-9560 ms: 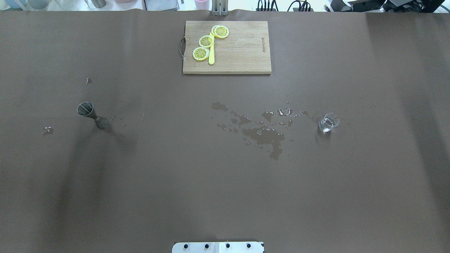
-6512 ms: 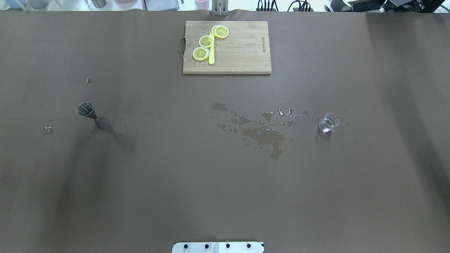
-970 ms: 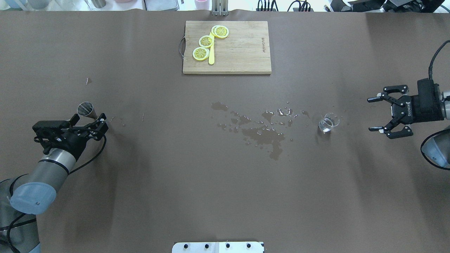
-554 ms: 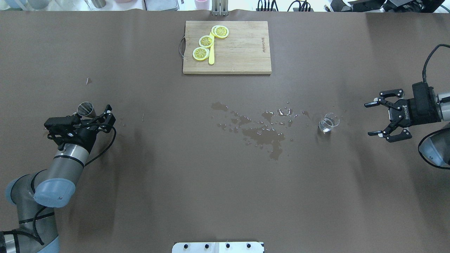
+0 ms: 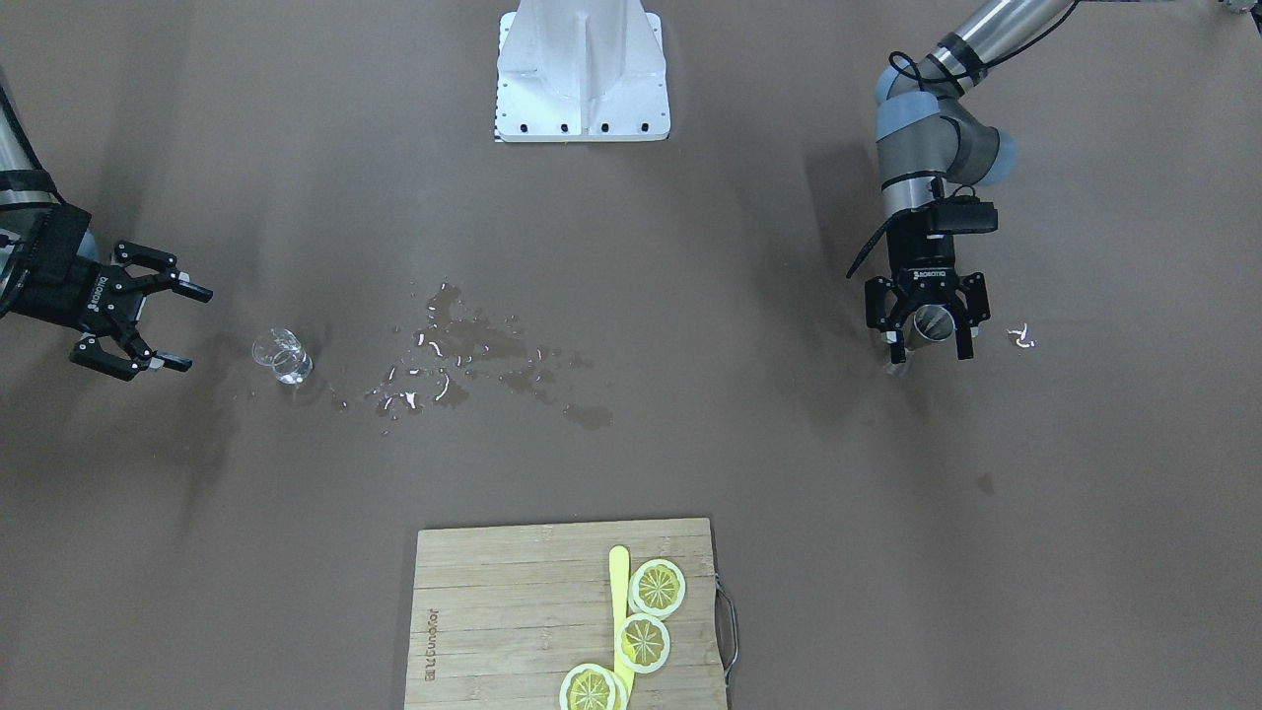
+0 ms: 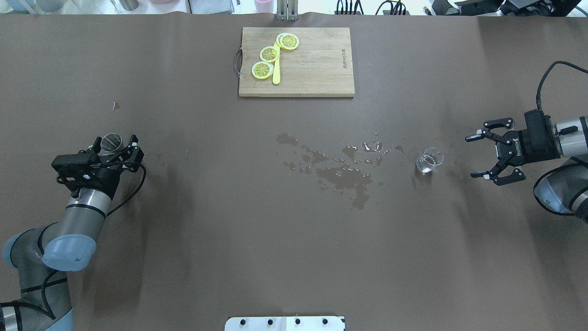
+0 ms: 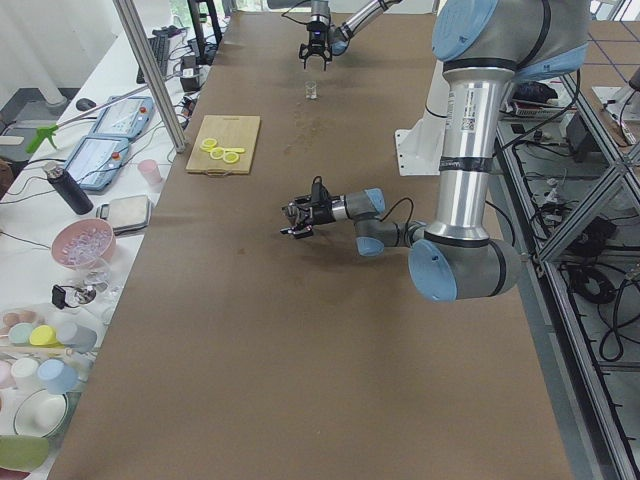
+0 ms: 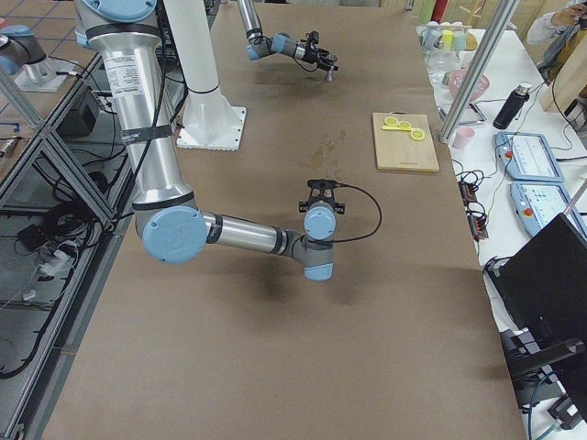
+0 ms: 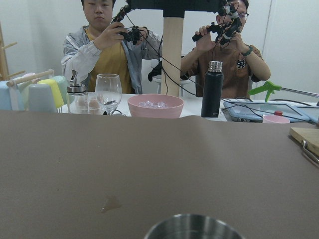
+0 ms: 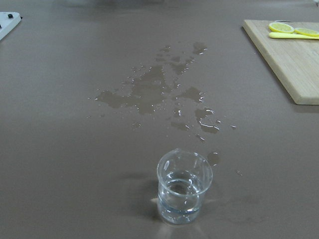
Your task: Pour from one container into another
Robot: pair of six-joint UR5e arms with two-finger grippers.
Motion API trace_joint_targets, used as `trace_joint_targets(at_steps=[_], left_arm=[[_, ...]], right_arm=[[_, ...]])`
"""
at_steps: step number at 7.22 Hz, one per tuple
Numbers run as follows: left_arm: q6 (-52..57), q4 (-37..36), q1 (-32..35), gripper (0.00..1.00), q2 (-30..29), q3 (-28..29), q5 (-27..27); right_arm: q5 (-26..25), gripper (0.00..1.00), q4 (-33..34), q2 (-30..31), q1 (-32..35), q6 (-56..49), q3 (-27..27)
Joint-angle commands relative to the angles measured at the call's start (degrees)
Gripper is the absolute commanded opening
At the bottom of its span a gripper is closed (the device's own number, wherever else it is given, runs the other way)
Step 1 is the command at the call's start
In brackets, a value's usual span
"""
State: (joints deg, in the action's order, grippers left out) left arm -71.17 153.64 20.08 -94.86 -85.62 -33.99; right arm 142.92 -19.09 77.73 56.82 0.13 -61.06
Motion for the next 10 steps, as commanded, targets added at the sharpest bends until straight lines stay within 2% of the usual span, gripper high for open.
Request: trace_joint_targets(at_steps=[1, 4, 10], left_arm=[[-0.1, 0.1, 0.0, 0.89, -0.4, 1.2, 0.1], [0.0, 0.0, -0.3, 0.89, -1.6, 1.7, 2.7], [-0.2, 0.2, -1.3, 0.89, -3.5, 4.1, 6.0]], right_arm=[[0.9, 1.00, -3.6, -2.3, -0.3, 0.3, 3.6], [0.9, 1.00, -6.8, -5.3, -1.0, 0.3, 8.9], [-0.9, 1.00, -6.7, -7.9, -3.6, 2.3, 12.8]])
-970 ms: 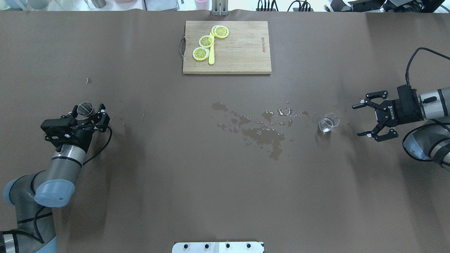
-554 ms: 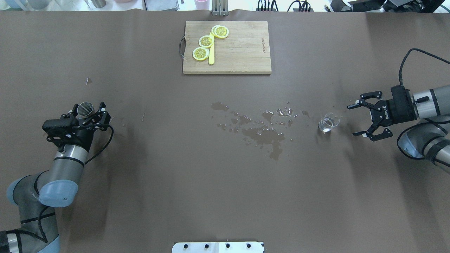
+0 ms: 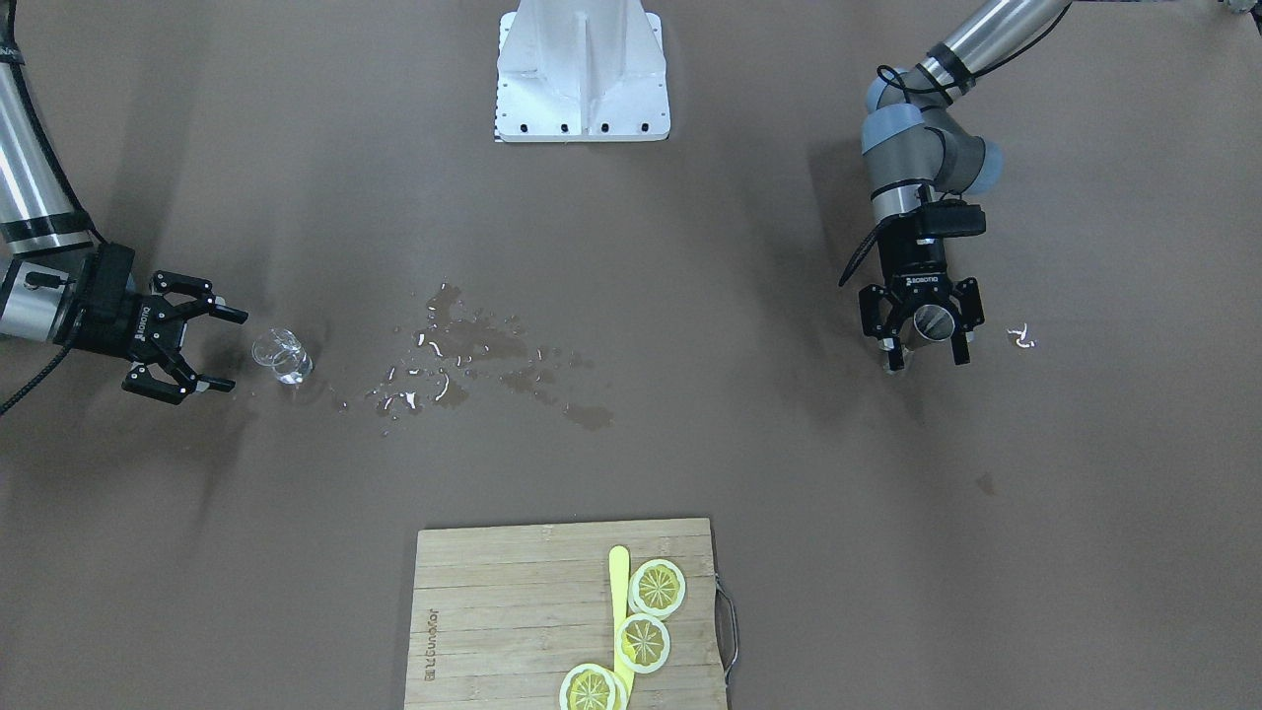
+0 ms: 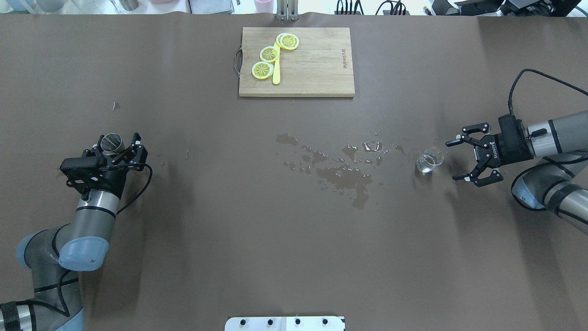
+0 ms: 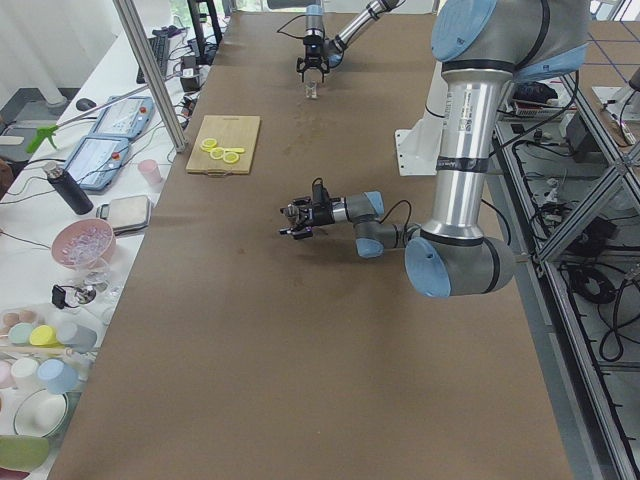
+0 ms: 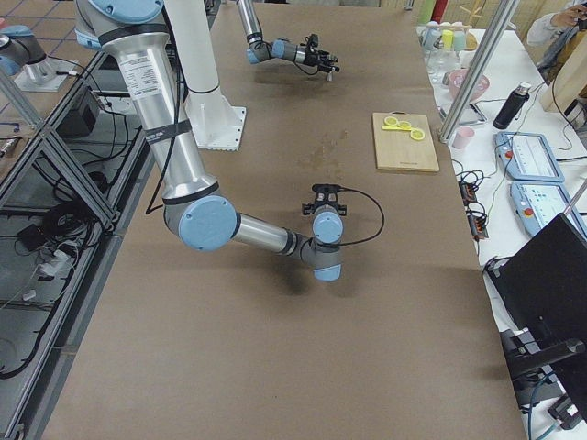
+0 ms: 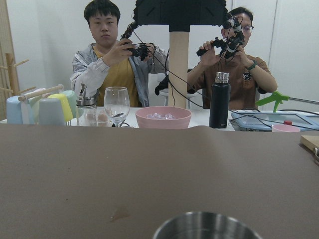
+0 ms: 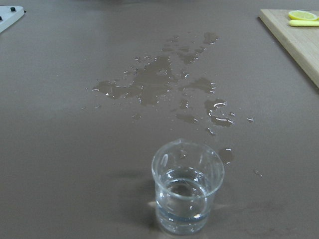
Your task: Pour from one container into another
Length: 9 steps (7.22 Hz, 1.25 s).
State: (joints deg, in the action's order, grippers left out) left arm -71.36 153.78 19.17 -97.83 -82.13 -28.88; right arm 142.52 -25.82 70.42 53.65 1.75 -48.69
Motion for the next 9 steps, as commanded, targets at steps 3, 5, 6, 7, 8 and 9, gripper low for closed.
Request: trace_joint_targets(at_steps=[3, 5, 6, 7, 8, 9], left_arm=[[-0.1, -0.1, -1.4, 0.89, -0.6, 1.5, 1.8], [-0.1, -0.1, -2.2, 0.89, -0.6, 1.6, 1.8], [-0.2, -0.1, -2.6, 0.89, -0.5, 1.7, 1.8], [-0.2, -0.1, -2.6, 0.78, -0.4, 2.0, 1.7], [-0.2, -0.3, -2.7, 0.42, -0.3, 2.4, 1.6], [0.1, -0.3, -2.7, 0.05, -0.3, 2.6, 1.2]], right_arm=[[-1.7, 0.99, 0.5, -1.4, -1.3, 1.1, 0.7], [-2.1, 0.99, 0.7, -1.9, -1.5, 1.1, 0.7], [-2.1, 0.99, 1.1, -2.1, -1.5, 1.7, 0.6], [-2.1, 0.99, 1.2, -2.3, -1.5, 1.8, 0.6], [-2.1, 0.99, 1.5, -2.6, -1.6, 1.7, 0.6], [-2.5, 0.99, 1.7, -2.6, -1.7, 1.7, 0.6]])
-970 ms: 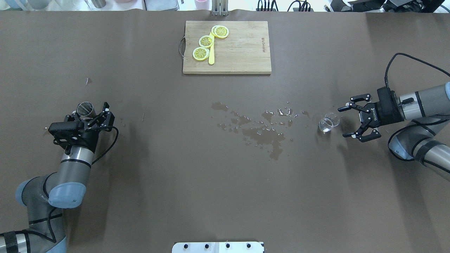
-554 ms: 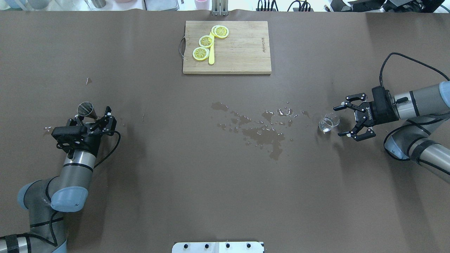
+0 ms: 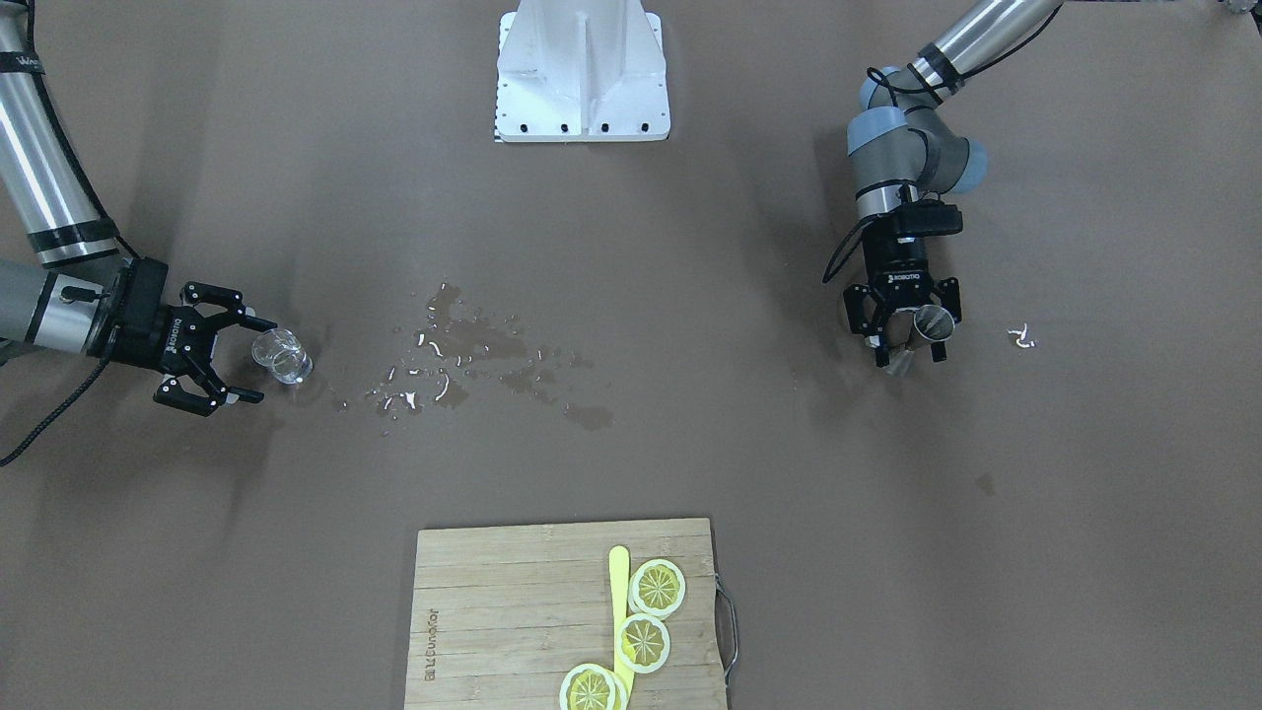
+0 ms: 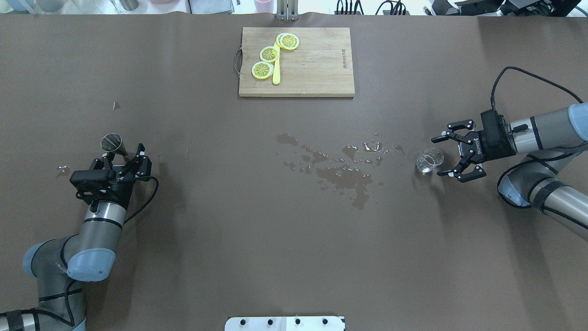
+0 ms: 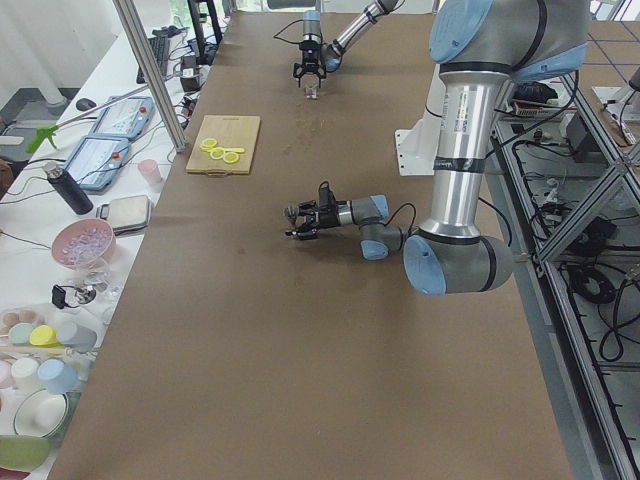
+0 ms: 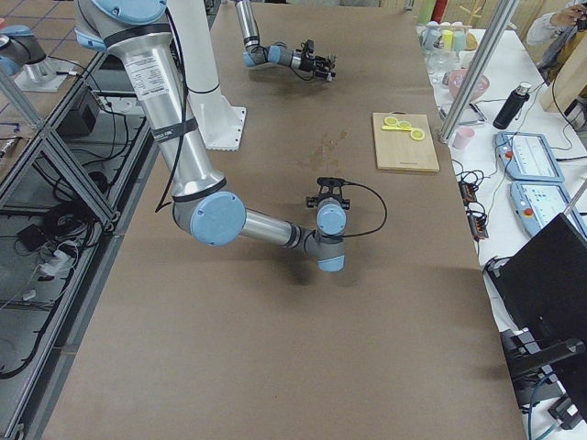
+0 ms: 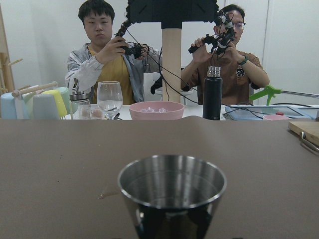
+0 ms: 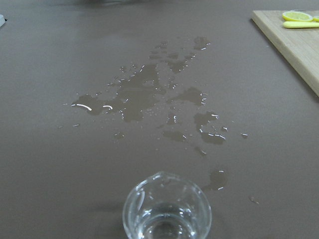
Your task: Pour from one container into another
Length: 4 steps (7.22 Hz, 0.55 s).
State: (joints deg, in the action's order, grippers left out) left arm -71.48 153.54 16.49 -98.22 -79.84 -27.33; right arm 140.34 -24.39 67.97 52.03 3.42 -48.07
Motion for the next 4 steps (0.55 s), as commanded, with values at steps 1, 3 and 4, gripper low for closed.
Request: trace_joint_targets(at_steps=[1, 3, 4], left_arm=[[0.3, 0.1, -0.1, 0.00, 0.1, -0.3, -0.7], [2.8, 0.3, 0.6, 0.00, 2.4, -5.9, -3.2], [6.1, 0.3, 1.2, 0.00, 3.6, -8.6, -4.5]], right_arm=[[-0.5, 0.99, 0.4, -0.4, -0.3, 0.0, 0.0], [-1.3, 0.98, 0.5, -0.4, -1.1, 0.0, 0.0], [-1.3, 0.98, 0.5, -0.4, -1.3, 0.1, 0.1]])
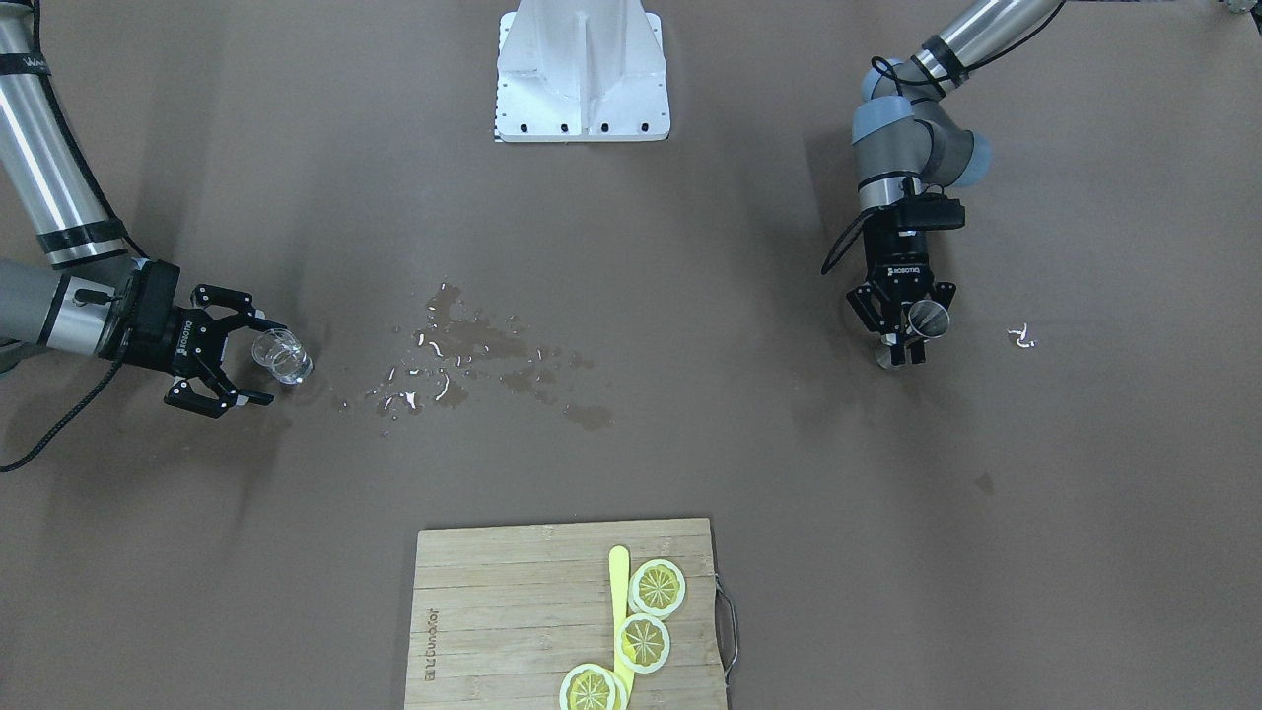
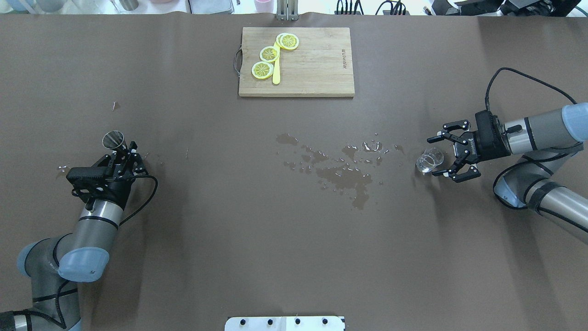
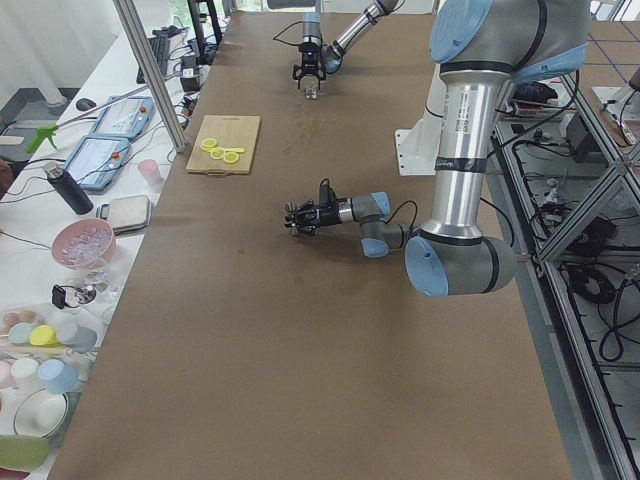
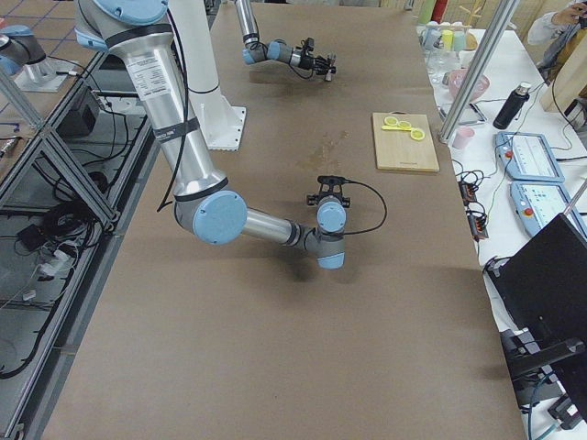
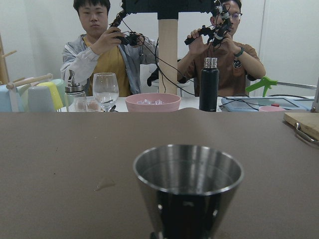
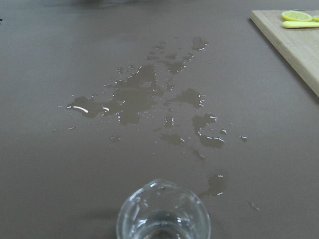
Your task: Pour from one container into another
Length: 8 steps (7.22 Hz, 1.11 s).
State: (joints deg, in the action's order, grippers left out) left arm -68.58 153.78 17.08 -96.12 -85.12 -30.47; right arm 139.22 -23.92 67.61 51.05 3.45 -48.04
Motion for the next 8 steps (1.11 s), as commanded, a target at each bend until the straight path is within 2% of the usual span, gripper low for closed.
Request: trace_joint_targets(at_steps=[1, 2, 4, 6, 8], left_arm=[[3.6, 0.0, 1.6, 0.00, 2.4, -5.7, -3.7], [6.8, 0.0, 2.9, 0.00, 2.4, -7.4, -6.0], [17.7, 0.1, 7.0, 0.00, 1.0, -12.5, -15.3], [28.6, -0.1, 8.0, 0.00, -5.8, -13.8, -21.9], [31.8, 0.2, 7.5, 0.00, -11.6, -13.4, -31.9]], right_arm=[[-0.2, 0.96, 0.0, 0.0, -0.4, 0.2, 0.1], [-0.4, 0.94, 0.5, 0.0, -0.4, 0.7, 0.0], [-0.4, 0.90, 0.8, 0.0, -0.7, 1.4, 0.1], [-0.4, 0.90, 0.9, 0.0, -1.0, 1.8, 0.1], [-0.4, 0.90, 0.9, 0.0, -1.2, 2.6, 0.1]])
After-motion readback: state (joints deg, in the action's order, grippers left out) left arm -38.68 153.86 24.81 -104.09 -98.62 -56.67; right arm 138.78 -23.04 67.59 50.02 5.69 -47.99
